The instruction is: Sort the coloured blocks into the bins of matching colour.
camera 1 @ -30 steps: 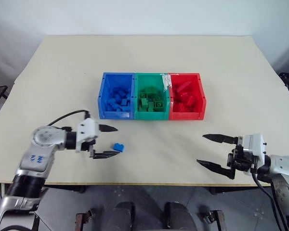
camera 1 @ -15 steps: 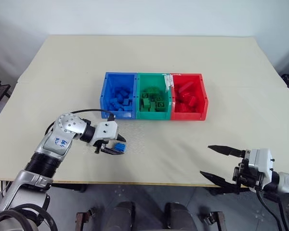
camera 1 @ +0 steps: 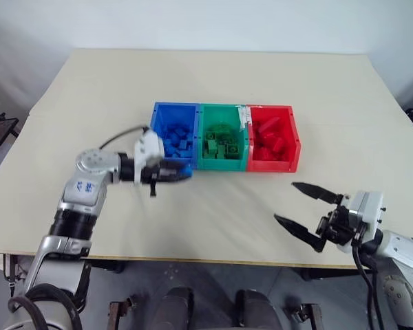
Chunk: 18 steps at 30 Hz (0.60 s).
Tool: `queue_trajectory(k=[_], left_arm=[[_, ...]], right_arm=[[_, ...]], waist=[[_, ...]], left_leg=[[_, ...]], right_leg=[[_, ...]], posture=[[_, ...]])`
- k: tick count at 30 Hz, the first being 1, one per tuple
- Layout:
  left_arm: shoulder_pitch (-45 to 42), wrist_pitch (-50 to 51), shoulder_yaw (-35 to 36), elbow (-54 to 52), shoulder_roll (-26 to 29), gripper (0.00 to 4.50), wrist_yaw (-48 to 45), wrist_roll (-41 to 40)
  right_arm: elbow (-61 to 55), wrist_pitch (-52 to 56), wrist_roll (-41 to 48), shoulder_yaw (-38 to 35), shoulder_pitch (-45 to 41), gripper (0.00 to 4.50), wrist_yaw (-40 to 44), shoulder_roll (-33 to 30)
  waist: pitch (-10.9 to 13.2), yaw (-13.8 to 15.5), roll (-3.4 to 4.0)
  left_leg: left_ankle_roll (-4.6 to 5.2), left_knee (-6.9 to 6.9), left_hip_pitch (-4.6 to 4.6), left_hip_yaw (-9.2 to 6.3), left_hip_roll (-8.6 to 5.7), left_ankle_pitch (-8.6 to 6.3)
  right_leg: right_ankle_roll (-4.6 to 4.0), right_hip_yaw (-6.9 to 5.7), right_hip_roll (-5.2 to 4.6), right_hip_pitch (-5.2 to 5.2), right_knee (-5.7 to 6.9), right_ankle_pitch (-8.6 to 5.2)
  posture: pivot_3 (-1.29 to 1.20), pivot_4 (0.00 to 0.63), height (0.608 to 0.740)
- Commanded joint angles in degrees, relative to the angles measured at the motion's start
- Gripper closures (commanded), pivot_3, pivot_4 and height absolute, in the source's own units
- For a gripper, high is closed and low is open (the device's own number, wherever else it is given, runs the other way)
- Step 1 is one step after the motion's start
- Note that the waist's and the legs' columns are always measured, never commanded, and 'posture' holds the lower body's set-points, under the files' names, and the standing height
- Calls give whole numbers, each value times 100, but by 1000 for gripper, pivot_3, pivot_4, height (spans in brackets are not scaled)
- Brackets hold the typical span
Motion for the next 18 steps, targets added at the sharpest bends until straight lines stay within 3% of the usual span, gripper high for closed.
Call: queue_trajectory(k=[1, 9, 13, 18], left_arm=[[-562, 358, 546, 463, -266, 3589, 1293, -23], [-792, 299, 512, 936, -471, 3589, 2112, 307], [-836, 52, 516, 1175, -535, 2339, 2154, 314], [-529, -532, 620, 777, -287, 752, 1296, 20]], right_arm=[[-25, -117, -89, 77, -219, 0, -249, 135], [57, -185, -234, 281, -454, 0, -341, 203], [112, -273, -272, 198, -505, 0, -369, 177], [155, -370, -272, 133, -398, 0, -351, 165]], waist=[[0, -11, 0], [0, -36, 0], [0, -33, 0], [0, -25, 0]], left_leg=[[0, -2, 1, 0, -11, 0], [0, -17, -4, 5, -18, 0], [-1, -12, -3, 5, -18, 1], [-1, -11, -4, 6, -19, 1]], right_leg=[[1, 1, -1, 0, 3, 1], [1, 0, 1, -16, 3, 1], [1, 1, 0, -13, 3, 1], [1, 1, 0, -12, 2, 1]], posture=[[0, 150, 740], [0, 150, 740], [0, 150, 740], [0, 150, 740]])
